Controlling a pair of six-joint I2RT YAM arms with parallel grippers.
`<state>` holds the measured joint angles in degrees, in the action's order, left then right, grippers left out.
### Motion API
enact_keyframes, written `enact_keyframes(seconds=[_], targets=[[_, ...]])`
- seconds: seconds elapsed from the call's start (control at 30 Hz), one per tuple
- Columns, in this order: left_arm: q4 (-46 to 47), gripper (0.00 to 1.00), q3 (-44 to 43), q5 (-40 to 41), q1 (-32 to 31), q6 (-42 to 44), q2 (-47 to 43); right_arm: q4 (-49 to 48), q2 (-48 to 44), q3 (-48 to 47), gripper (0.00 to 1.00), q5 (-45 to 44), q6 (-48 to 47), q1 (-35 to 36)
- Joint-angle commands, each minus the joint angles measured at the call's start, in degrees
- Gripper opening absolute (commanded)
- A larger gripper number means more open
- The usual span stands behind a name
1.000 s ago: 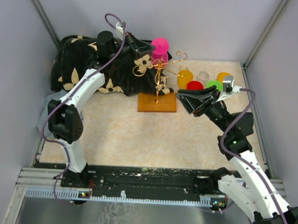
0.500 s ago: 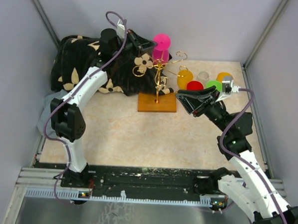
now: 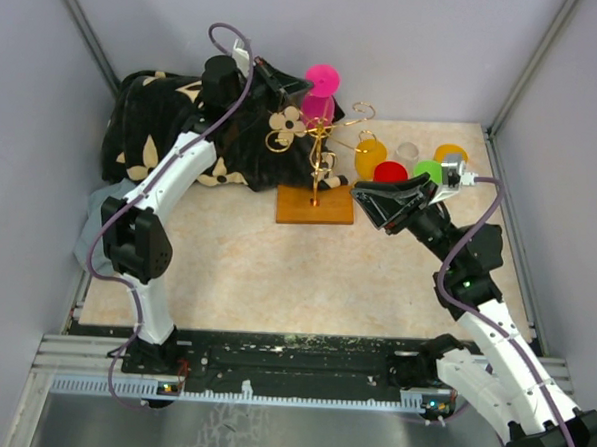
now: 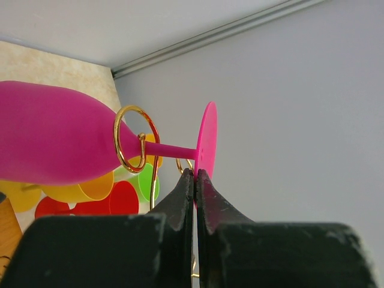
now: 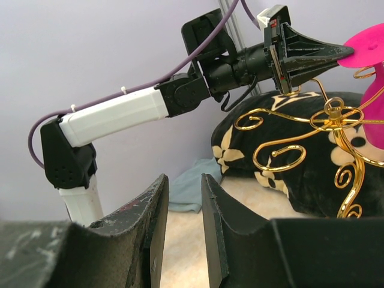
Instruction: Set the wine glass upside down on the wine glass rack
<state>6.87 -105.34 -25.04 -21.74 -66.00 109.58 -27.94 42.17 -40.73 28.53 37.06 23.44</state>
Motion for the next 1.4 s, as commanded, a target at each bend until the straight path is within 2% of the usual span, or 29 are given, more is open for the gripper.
enact_keyframes(seconds=[0.0,0.37,0.67,1.1,1.37], targets=[[-3.06,0.00,-3.24,3.41,-0.15,0.46,0.75,-3.81,-0.21,0.14,0.29,-0.06,-0.31,-0.33],[-2.99,0.00,-2.47,7.41,-0.18,-0.86,-0.20,-4.04,-0.17,0.78,0.29,-0.04,-0.25,-0.33],[-4.21,0.00,-9.40,2.80,-0.54,-0.84,4.33,-4.30,0.10,1.16,0.29,0.07,-0.18,-0.37],[-5.37,0.00,-7.43,7.90,-0.58,0.47,1.87,-5.17,0.76,1.45,0.29,0.12,0.03,-0.33],[-4.48,0.00,-2.51,10.75,-0.44,1.05,-2.17,-6.01,1.16,1.44,0.29,0.40,0.58,-0.33]])
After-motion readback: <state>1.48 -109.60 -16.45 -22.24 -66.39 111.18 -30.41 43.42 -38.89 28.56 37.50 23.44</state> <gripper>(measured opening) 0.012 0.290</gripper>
